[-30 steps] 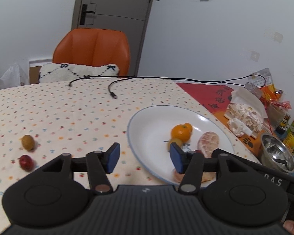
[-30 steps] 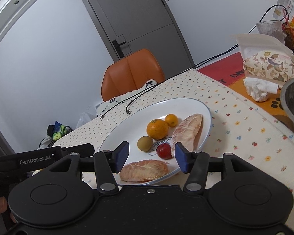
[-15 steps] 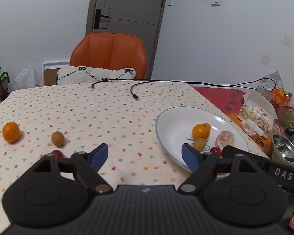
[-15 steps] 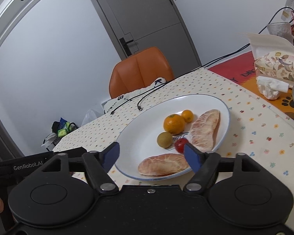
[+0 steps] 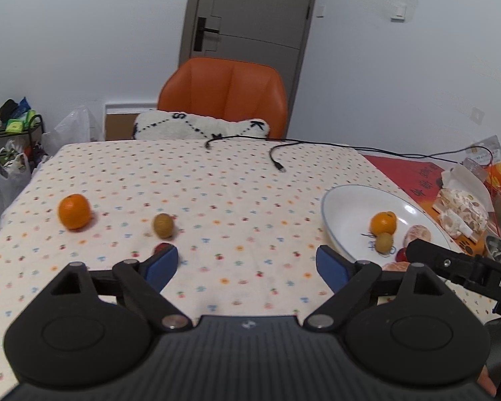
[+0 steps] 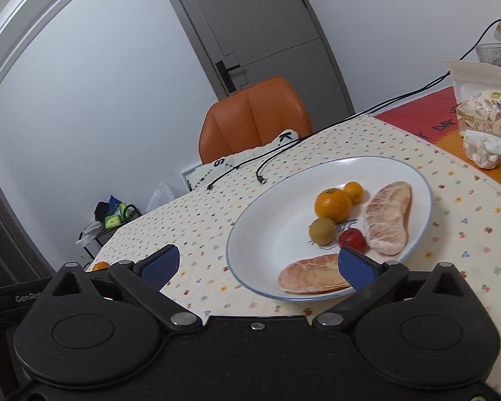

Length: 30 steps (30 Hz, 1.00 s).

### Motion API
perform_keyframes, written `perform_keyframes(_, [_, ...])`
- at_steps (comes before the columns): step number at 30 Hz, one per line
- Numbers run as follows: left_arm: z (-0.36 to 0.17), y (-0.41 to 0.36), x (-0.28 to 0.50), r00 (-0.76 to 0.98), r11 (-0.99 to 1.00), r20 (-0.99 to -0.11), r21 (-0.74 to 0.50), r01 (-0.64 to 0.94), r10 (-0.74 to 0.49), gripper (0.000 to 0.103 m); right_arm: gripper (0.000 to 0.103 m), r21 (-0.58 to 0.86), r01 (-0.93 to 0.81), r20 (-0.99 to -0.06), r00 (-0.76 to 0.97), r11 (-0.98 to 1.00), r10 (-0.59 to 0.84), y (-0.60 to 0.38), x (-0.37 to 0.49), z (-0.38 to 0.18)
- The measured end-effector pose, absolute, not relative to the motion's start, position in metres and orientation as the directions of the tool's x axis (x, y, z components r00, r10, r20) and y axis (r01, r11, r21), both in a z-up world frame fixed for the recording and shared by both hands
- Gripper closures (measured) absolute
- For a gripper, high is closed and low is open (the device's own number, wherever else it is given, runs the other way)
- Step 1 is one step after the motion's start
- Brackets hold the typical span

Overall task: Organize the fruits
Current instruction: 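Move both open grippers back toward the loose fruit on the tablecloth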

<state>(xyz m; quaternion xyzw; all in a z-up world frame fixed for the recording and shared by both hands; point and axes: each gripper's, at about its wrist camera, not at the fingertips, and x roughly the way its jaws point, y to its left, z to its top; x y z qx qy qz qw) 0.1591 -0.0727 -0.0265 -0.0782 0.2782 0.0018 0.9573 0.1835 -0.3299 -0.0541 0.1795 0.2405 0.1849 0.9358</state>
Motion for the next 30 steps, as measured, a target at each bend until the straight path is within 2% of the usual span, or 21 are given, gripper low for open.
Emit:
perform_keyframes(21, [-0.024, -0.001, 0.128, 0.849, 0.973, -0.526, -0.165, -0.163, 0.053, 0.013, 0.0, 0.387, -0.352, -0.398, 0.77, 0.852, 0.499, -0.274, 0.173, -0.049])
perform_keyframes(30, [-0.031, 0.023, 0.118, 0.836, 0.968, -0.544, -0.166, -0.188, 0.07, 0.013, 0.0, 0.397, -0.438, -0.397, 0.71, 0.806, 0.581, -0.247, 0.167, -0.044])
